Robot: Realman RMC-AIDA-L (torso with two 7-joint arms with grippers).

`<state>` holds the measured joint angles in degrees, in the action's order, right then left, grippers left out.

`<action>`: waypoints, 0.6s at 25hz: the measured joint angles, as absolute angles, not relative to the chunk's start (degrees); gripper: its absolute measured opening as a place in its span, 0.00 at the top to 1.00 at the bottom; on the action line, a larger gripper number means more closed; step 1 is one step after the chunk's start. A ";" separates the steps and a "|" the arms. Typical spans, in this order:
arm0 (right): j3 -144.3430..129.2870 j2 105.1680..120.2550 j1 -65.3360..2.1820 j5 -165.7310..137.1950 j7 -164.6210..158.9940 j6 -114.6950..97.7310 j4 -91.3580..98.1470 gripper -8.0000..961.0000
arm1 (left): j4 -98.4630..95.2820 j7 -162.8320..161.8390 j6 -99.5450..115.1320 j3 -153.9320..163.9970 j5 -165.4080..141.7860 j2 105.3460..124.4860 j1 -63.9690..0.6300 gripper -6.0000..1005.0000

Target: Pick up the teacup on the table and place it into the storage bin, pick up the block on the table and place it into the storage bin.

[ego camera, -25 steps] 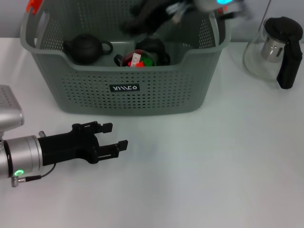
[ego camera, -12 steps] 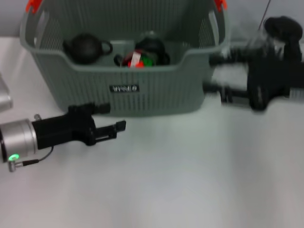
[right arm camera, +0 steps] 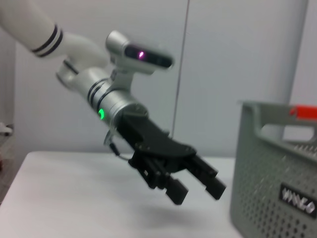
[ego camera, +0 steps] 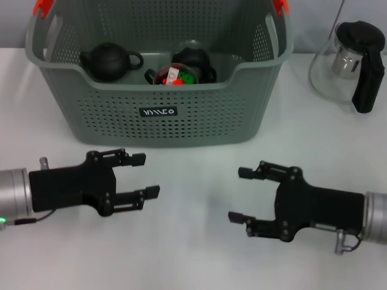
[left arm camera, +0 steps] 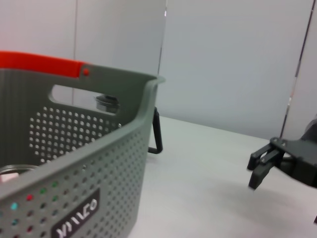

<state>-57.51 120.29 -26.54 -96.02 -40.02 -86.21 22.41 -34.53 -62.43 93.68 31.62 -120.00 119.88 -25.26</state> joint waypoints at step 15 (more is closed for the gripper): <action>-58.67 120.17 -29.92 -95.92 -41.40 -81.18 18.21 0.17 | -33.86 -59.80 93.84 33.02 -122.04 120.63 -24.15 0.28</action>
<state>-58.67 120.17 -29.92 -95.92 -41.40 -81.18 18.21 -33.86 -59.80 93.84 33.02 -122.04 120.63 -24.15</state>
